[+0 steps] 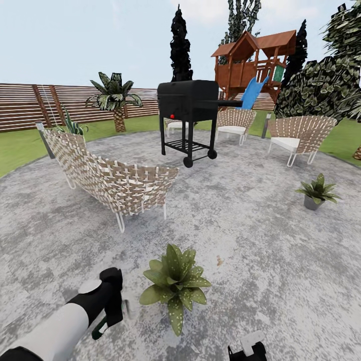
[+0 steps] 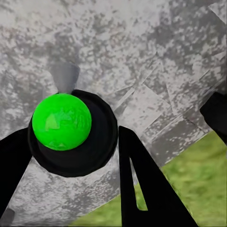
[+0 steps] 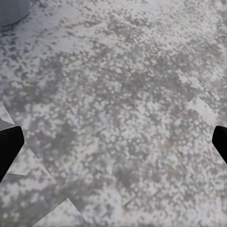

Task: Pick up the pesticide atomizer in the garden and spray insectifuge to fully cover both potted plants in the garden.

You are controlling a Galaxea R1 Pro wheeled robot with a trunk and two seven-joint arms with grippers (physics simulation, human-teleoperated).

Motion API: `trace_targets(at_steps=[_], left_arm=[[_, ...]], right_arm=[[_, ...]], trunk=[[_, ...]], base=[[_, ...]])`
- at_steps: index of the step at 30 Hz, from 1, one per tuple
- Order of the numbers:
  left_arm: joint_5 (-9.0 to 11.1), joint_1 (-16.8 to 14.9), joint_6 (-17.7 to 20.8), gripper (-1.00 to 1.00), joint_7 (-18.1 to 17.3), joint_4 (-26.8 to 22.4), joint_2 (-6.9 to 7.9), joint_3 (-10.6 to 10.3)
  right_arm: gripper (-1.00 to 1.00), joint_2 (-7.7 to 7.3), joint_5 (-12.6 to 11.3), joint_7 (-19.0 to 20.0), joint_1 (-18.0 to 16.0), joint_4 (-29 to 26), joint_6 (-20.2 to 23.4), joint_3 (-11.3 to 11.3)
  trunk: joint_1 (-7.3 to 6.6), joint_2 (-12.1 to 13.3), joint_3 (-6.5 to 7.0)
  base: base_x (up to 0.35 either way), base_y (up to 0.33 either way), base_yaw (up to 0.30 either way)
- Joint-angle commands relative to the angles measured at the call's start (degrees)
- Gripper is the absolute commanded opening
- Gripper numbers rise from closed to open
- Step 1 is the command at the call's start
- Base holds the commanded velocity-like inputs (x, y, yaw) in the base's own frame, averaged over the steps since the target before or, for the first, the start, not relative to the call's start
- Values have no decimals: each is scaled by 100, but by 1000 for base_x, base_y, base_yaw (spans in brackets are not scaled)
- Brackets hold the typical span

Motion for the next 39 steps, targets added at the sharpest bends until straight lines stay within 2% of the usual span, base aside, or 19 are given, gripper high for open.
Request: trace_targets(at_steps=[1, 3, 4, 6, 10, 15, 20, 24, 26, 33, 39], left_arm=[[6, 2, 50, -100, 110, 3, 4, 5], [19, 6, 52, -100, 291, 18, -18, 230], [14, 9, 53, -100, 360, 22, -41, 410], [16, 11, 53, -100, 396, 36, -61, 509], [18, 11, 43, -100, 406, 392, -78, 534], [35, 17, 19, -100, 447, 713, -140, 535], [26, 10, 26, -100, 451, 615, -179, 580], [19, -8, 50, -100, 443, 121, -170, 571], [19, -7, 52, -100, 447, 23, -161, 572], [8, 9, 53, -100, 453, 113, -38, 575], [19, 11, 53, -100, 517, 157, -99, 601]], right_arm=[[100, 0, 61, -27, -4, 4, -16, -45], [100, -3, 61, -27, -4, 1, -16, -51], [100, -4, 61, -27, -4, 2, -16, -52], [100, -4, 61, -27, -4, 0, -16, -47], [100, -4, 61, -27, -4, 0, -16, -46], [100, -4, 61, -27, -4, 0, -16, -46], [100, -4, 61, -27, -4, 0, -16, -48], [100, -4, 61, -27, -4, 0, -16, -48], [100, -4, 61, -27, -4, 0, -16, -50], [100, -21, 69, -27, -4, 0, -16, -54], [100, -22, 70, -27, -4, 0, -16, -54]], trunk=[[-1, -2, -5], [-1, -2, -5], [-1, -2, -5], [-1, -2, -5], [-1, -2, -5], [-1, -2, -5], [-1, -2, -5], [-1, -2, -5], [-1, -2, -5], [-1, -2, -5], [-1, -2, -5]], base=[[7, 5, 0], [95, 117, 0], [91, 236, -105], [28, 282, -239], [6, 167, -259], [0, 10, -37], [0, 0, -1], [0, 0, 0], [0, 0, 0], [0, 0, 0], [1, 0, 0]])
